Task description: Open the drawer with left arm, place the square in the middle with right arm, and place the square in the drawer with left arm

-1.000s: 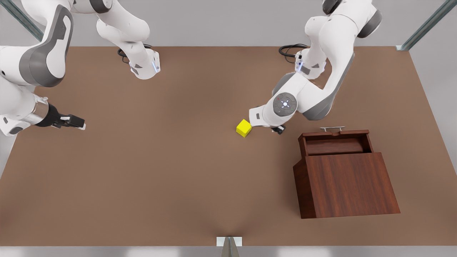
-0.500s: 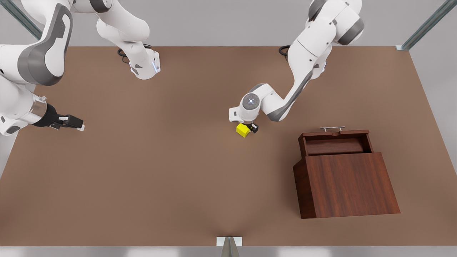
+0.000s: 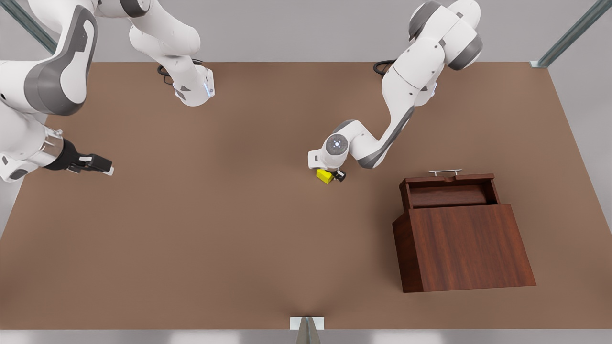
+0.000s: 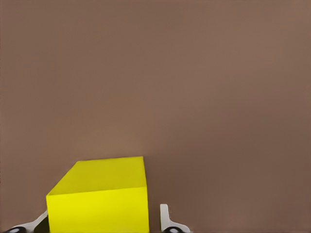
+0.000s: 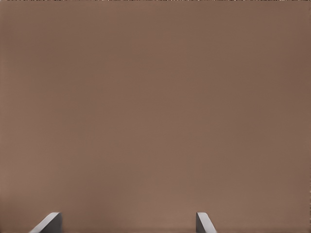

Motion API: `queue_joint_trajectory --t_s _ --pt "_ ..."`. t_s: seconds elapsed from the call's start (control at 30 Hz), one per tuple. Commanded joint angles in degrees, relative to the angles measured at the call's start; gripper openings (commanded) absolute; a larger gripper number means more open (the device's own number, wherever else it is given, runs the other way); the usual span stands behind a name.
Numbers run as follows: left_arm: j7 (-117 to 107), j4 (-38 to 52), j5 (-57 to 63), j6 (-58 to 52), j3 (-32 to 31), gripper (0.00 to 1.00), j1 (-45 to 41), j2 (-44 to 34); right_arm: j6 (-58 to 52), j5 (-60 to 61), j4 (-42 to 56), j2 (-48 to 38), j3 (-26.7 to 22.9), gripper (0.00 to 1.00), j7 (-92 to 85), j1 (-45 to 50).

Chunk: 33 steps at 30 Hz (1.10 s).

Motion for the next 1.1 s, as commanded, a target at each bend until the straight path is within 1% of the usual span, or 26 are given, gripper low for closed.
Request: queue_joint_trajectory --t_s 0.0,0.13,0.47,0.5,0.53,0.57,0.6,0.63,0.67,0.7,0.73,0.77,0.8,0.83,0.9,0.93,0.97,1.07 --pt "0.0 0.0 0.0 0.06 0.0 0.61 -0.03 0.01 0.0 -0.01 0.0 0.0 0.0 1.0 0.0 0.03" --pt "-0.53 0.0 0.0 -0.03 0.09 0.61 -0.3 0.45 0.18 -0.01 -0.09 0.0 0.0 1.0 0.0 0.03" --pt "-1.32 0.62 -0.44 -1.26 0.18 0.61 0.41 -1.3 0.26 -0.01 -0.17 0.17 0.0 1.0 0.18 0.03" --pt "-3.42 1.57 -0.88 -7.29 0.44 0.62 0.32 -4.81 0.27 -0.01 -0.17 0.26 0.0 1.0 0.18 0.03" --pt "-11.83 4.39 -1.49 -17.84 1.14 0.62 0.41 -9.72 0.26 -0.01 -0.17 0.17 0.0 1.0 0.18 0.03" --pt "-23.87 6.59 -2.11 -25.93 1.41 0.62 0.41 -14.91 0.26 0.08 -0.09 0.17 0.0 1.0 0.26 0.03" --pt "-29.69 7.99 -2.11 -29.89 1.84 0.62 0.58 -17.73 0.26 0.08 -0.09 0.09 0.0 1.0 0.26 0.03" --pt "-33.48 8.97 -3.77 -33.59 5.26 0.62 0.76 -21.59 0.26 0.08 -0.09 0.0 0.0 1.0 0.18 0.03" --pt "-34.89 8.88 -7.11 -34.22 7.9 0.62 5.13 -25.64 0.18 0.08 -0.09 -0.09 0.0 1.0 0.18 -0.06" --pt "-35.07 8.44 -7.65 -34.39 8.0 0.62 10.33 -28.02 0.18 0.08 -0.09 -0.09 0.0 1.0 0.18 -0.06" --pt "-33.84 8.09 -7.47 -34.48 8.0 0.63 16.39 -28.99 0.09 0.08 -0.09 -0.09 0.0 1.0 0.18 -0.06" --pt "-30.25 7.74 -7.38 -34.39 8.09 0.63 20.7 -28.9 0.09 0.08 0.0 -0.09 0.0 1.0 0.18 -0.06" --pt "-25.41 6.86 -7.29 -33.78 9.05 0.63 23.26 -28.9 0.09 0.08 -0.09 -0.09 0.0 1.0 0.18 -0.06" --pt "-21.45 5.02 -7.29 -32.9 10.72 0.63 23.43 -28.55 0.18 0.08 0.0 0.0 0.0 1.0 0.18 -0.06" --pt "-15.75 -0.26 -6.86 -27.37 10.72 0.63 24.22 -28.55 0.18 0.08 0.0 0.0 0.0 1.0 0.18 -0.06" --pt "-8.19 -1.84 -6.33 -26.4 10.72 0.63 25.89 -28.46 0.09 0.08 -0.09 -0.09 0.0 1.0 0.18 -0.06" --pt "-3.35 -2.55 -5.19 -26.48 10.72 0.63 27.03 -28.46 0.18 0.08 0.0 -0.09 -0.09 1.0 0.18 -0.06" --pt "-1.85 -2.37 -4.31 -24.73 10.72 0.63 30.02 -27.41 0.18 0.08 0.0 -0.09 -0.09 1.0 0.18 -0.06"
